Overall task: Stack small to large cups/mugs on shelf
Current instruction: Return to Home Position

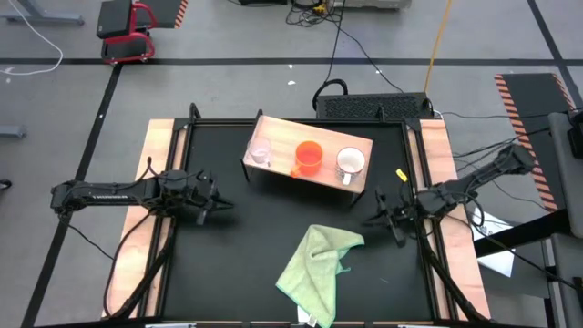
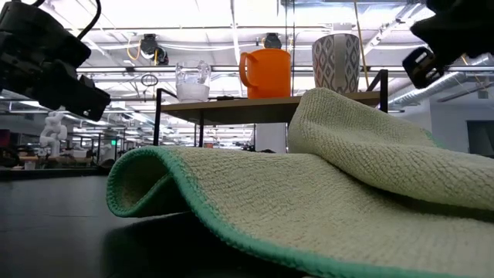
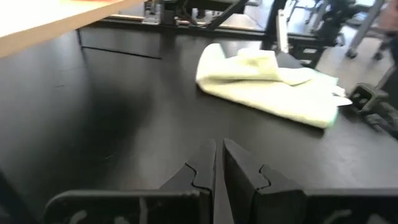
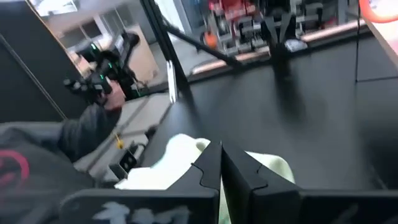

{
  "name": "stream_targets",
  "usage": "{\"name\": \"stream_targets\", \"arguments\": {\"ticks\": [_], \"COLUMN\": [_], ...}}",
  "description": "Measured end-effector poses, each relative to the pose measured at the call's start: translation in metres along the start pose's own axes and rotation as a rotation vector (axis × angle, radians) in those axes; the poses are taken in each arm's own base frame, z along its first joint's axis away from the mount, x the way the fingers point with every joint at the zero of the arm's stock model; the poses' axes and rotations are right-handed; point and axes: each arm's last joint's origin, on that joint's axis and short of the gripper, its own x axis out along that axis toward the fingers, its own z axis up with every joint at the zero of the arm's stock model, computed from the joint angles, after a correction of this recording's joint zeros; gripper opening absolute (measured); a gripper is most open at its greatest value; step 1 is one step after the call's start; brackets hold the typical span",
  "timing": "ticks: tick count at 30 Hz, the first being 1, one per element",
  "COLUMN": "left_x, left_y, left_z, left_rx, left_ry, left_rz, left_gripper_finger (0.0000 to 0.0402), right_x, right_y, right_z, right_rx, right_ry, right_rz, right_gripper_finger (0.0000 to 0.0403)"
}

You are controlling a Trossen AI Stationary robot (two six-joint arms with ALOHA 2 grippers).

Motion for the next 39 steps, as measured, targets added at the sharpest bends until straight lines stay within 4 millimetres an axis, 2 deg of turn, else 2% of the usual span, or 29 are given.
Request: {"name": "stream_targets", "arguments": {"ticks": [4,8,11,16,24,39], "left_x": [0.000,0.000,0.000,-0.001,-0.001,-0.001], "left_y": [-0.001,-0.001,-0.001,-0.001,-0.001,0.000], "left_z": [0.001,0.002,0.006,0.013,0.015,0.011], "left_rx": [-0.050,-0.111,-0.118,-0.047,0.072,0.070], "left_ry": [-0.008,-0.018,-0.058,-0.132,-0.147,-0.114], "left_rz": [-0.019,-0.018,-0.022,-0.029,-0.011,0.012], "left_gripper_finger": [0.0031,0.0031,0.0031,0.0031,0.0031,0.0031], "right_x": [-0.004,-0.009,-0.010,-0.012,-0.012,-0.010], "right_y": [0.000,0.011,0.014,0.021,0.021,0.020], "right_z": [-0.027,-0.030,-0.039,-0.042,-0.043,-0.047], "right_rx": [-0.023,-0.048,-0.118,-0.188,-0.288,-0.297], "right_ry": [-0.053,-0.121,-0.076,-0.077,-0.074,-0.048], "right_rz": [0.026,0.073,0.026,0.034,0.011,0.004], "right_gripper_finger": [0.0000,0.0000,0.0000,0.0000,0.0000,0.0000]}}
